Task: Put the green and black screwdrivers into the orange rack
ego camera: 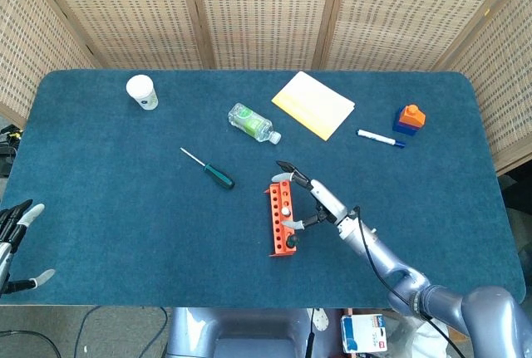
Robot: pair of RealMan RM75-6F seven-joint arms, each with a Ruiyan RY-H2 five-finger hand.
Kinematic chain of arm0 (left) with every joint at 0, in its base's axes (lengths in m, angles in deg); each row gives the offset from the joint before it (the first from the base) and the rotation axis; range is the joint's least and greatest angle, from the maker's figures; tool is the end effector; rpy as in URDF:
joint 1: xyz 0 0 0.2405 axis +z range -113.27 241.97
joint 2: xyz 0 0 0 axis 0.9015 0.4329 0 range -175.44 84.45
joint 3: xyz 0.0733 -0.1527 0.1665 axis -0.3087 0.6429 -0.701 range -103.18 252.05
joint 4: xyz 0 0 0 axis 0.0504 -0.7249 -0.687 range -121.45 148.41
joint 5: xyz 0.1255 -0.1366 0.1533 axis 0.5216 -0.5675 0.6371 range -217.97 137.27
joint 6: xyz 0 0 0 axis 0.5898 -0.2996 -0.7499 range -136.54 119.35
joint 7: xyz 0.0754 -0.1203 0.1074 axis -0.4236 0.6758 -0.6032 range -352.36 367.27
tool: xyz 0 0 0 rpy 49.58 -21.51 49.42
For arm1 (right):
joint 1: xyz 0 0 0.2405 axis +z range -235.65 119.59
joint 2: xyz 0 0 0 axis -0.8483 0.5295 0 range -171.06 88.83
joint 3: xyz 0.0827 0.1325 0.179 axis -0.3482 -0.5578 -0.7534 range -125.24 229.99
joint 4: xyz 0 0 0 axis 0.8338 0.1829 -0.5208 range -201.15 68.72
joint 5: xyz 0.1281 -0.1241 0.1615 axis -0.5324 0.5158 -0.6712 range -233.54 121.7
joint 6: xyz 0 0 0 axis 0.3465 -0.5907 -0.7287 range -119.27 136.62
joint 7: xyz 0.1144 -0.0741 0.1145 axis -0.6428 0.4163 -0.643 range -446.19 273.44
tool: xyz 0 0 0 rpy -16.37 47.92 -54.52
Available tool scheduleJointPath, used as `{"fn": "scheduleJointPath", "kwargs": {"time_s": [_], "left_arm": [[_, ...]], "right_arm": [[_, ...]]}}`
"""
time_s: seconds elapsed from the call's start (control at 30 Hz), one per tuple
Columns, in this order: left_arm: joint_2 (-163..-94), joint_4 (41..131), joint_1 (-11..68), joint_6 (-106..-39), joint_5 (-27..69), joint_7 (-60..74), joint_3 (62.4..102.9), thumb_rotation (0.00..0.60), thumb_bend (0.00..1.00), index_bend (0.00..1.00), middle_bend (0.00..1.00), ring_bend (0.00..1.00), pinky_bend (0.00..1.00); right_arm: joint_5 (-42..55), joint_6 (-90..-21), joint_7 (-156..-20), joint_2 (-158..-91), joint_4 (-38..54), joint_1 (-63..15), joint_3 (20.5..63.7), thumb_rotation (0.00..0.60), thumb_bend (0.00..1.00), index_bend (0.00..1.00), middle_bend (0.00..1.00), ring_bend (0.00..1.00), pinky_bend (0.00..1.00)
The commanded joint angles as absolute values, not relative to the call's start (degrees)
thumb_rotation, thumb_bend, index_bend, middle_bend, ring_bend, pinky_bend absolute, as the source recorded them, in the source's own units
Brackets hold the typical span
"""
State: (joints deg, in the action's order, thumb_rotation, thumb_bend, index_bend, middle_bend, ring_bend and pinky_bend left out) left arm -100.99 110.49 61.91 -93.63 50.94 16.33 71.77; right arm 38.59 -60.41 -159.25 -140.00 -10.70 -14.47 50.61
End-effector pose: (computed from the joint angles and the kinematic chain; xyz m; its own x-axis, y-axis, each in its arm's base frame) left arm -0.3075 0.1785 0.1395 0.3218 0.1199 0.9392 0.9468 -0.0366 -0.3197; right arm -0.1378 -0.3706 -0.0710 -0.4239 -0.6189 0.6613 -0.6944 -0.2467 -0.6760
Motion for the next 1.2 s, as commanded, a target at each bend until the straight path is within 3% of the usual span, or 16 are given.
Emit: {"fn": "scheduleJointPath", "kwargs": {"time_s": [0.03, 0.5, 0.87, 1.07, 1.2], "left_arm": [[-101.0, 110.5, 61.9, -93.7, 51.1, 16.4, 71.7, 0.6, 0.0, 0.0, 0.0, 0.0, 0.0], [-100.7, 110.0, 62.4, -95.1, 52.7, 17.5, 71.2, 0.6, 0.0, 0.0, 0.0, 0.0, 0.0], [-100.2, 109.4, 62.9, -96.7, 53.4, 19.7, 71.1, 0.6, 0.0, 0.0, 0.0, 0.0, 0.0], [-100.3, 108.4, 64.1, -99.5, 53.9, 20.7, 71.4, 0.6, 0.0, 0.0, 0.0, 0.0, 0.0], [-100.5, 107.8, 64.9, -101.5, 55.2, 21.0, 71.2, 0.6, 0.0, 0.0, 0.0, 0.0, 0.0]], "right_arm": [[37.6, -60.4, -157.8, -139.0, -9.1, -14.5, 49.7, 0.6, 0.15, 0.19, 0.0, 0.0, 0.0], [35.7, -59.4, -146.9, -128.9, 4.8, -15.2, 47.8, 0.6, 0.15, 0.19, 0.0, 0.0, 0.0], [39.6, -66.6, -133.2, -115.1, 17.2, -20.1, 49.4, 0.6, 0.15, 0.19, 0.0, 0.0, 0.0], [41.6, -76.9, -106.8, -108.3, 17.0, -29.8, 52.1, 0.6, 0.15, 0.18, 0.0, 0.0, 0.0], [39.5, -82.0, -93.3, -105.9, 18.5, -37.9, 54.8, 0.6, 0.03, 0.11, 0.0, 0.0, 0.0]]}}
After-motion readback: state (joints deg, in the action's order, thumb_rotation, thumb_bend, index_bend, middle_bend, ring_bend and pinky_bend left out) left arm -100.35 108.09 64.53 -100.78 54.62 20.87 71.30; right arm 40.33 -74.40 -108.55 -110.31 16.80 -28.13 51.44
